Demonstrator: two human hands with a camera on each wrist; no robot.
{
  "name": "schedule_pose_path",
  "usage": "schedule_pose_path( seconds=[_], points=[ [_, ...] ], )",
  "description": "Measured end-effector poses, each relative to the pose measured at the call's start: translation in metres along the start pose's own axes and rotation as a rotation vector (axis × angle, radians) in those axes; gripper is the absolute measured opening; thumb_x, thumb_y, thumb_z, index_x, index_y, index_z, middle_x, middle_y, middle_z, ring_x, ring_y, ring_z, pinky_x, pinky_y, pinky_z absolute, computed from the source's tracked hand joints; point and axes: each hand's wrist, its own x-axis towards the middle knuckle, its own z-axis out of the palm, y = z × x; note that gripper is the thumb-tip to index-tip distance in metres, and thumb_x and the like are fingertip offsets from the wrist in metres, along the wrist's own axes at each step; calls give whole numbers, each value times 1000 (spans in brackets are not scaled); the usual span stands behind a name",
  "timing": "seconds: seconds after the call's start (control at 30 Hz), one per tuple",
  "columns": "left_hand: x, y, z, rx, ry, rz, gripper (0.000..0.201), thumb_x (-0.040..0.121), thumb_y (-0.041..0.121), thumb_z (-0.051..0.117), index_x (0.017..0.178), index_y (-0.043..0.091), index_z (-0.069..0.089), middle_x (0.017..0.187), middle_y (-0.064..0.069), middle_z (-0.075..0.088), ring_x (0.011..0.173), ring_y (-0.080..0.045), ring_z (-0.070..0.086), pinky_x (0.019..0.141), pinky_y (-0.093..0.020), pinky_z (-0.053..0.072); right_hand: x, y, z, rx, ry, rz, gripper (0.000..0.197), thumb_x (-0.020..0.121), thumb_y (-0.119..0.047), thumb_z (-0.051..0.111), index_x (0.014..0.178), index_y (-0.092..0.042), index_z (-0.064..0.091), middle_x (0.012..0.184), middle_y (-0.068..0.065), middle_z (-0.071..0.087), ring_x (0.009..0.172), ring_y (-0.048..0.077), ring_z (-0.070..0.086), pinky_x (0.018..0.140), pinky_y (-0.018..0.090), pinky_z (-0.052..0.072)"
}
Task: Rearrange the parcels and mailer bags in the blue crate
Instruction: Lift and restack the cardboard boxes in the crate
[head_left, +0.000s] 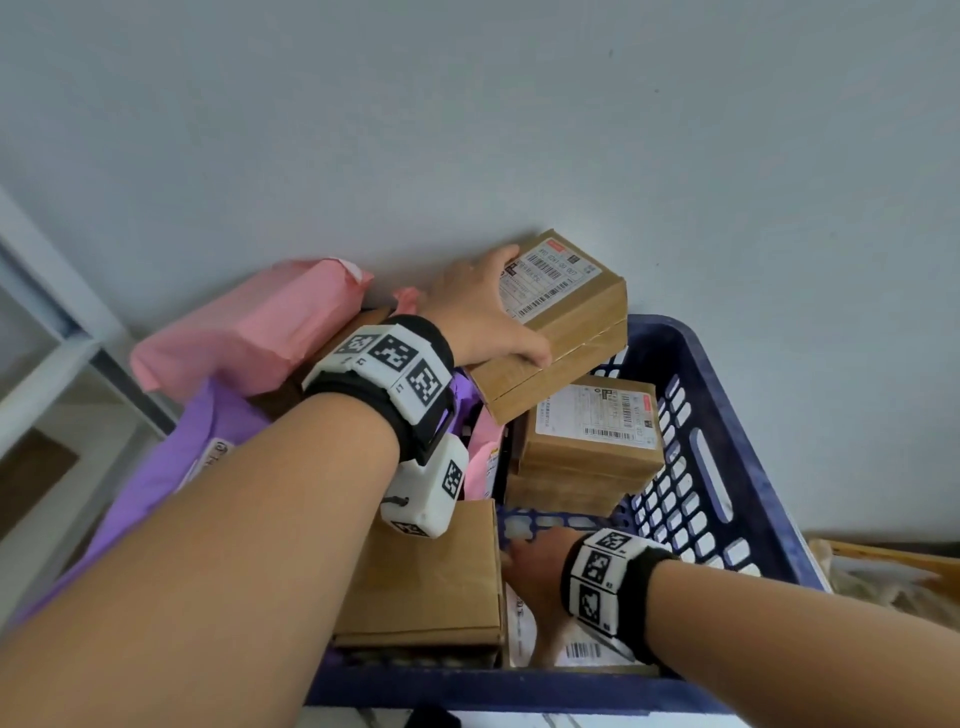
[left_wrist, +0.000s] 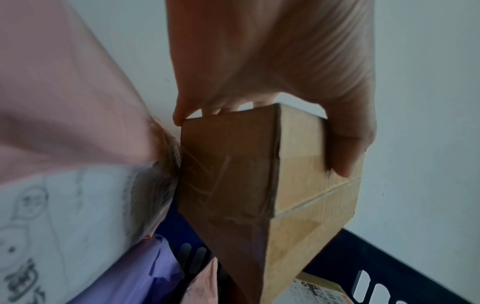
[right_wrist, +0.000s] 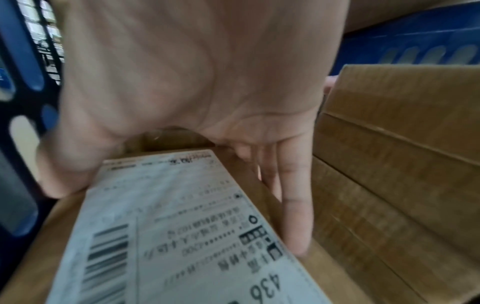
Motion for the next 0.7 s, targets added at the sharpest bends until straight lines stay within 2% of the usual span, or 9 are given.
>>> schedule_pose_path(
  seconds=[0.17, 0.27, 0.33, 0.43, 0.5, 0.57, 0.63, 0.7],
  points=[
    [1, -1, 1, -69, -6, 1, 120, 53, 51, 84, 152, 31, 19, 145, 4, 40, 132, -17, 39, 112, -46, 32, -12, 20, -6, -37, 90, -16, 119, 60, -62, 79, 151, -24, 13, 140, 13, 42, 121, 35, 51, 91, 46, 47],
    [2, 1, 1, -112, -14, 23, 119, 56, 43, 86, 153, 28, 19, 144, 2, 40, 130, -19, 41, 109, -44, 39, -13, 15, -3, -123, 68, -24, 123, 61, -57, 82, 152, -26, 7, 145, 15, 33, 122, 37, 48, 93, 47, 47],
    [1, 2, 1, -112, -18, 31, 118, 57, 41, 87, 153, 27, 19, 143, 1, 40, 129, -19, 41, 108, -43, 40, -9, 3, 2, -151, 27, -34, 123, 64, -49, 84, 154, -22, 4, 150, 18, 26, 122, 38, 48, 93, 47, 47],
    [1, 2, 2, -124, -17, 40, 117, 60, 40, 87, 153, 25, 18, 144, 1, 41, 129, -18, 42, 108, -43, 41, -9, 2, 3, -127, 73, 21, 120, 67, -38, 85, 154, -16, 4, 152, 21, 20, 127, 39, 41, 99, 45, 42],
    [1, 1, 2, -140, -18, 47, 116, 61, 39, 86, 153, 24, 18, 144, 2, 40, 129, -18, 42, 108, -43, 41, -11, 14, -2, -69, 167, 85, 106, 78, -25, 77, 153, -13, 4, 154, 22, 17, 133, 40, 33, 104, 46, 38],
    [1, 1, 2, -143, -20, 49, 115, 61, 39, 86, 153, 24, 18, 145, 2, 40, 130, -18, 41, 108, -42, 40, -9, 26, -6, -53, 264, 105, 90, 87, -19, 67, 153, -10, 7, 153, 22, 18, 135, 38, 31, 102, 46, 41],
    [1, 0, 3, -145, -17, 48, 115, 61, 39, 86, 153, 24, 19, 145, 2, 40, 130, -18, 41, 109, -42, 39, -6, 29, -6, -87, 329, 66, 80, 85, -20, 68, 149, -7, 22, 148, 18, 28, 132, 33, 33, 93, 43, 46],
    [1, -1, 3, -154, -14, 50, 116, 60, 39, 87, 153, 24, 19, 144, 2, 41, 130, -18, 41, 110, -42, 39, -3, 29, -6, -111, 339, 47, 68, 83, -21, 69, 142, -11, 35, 140, 15, 35, 128, 31, 36, 86, 41, 47]
  ],
)
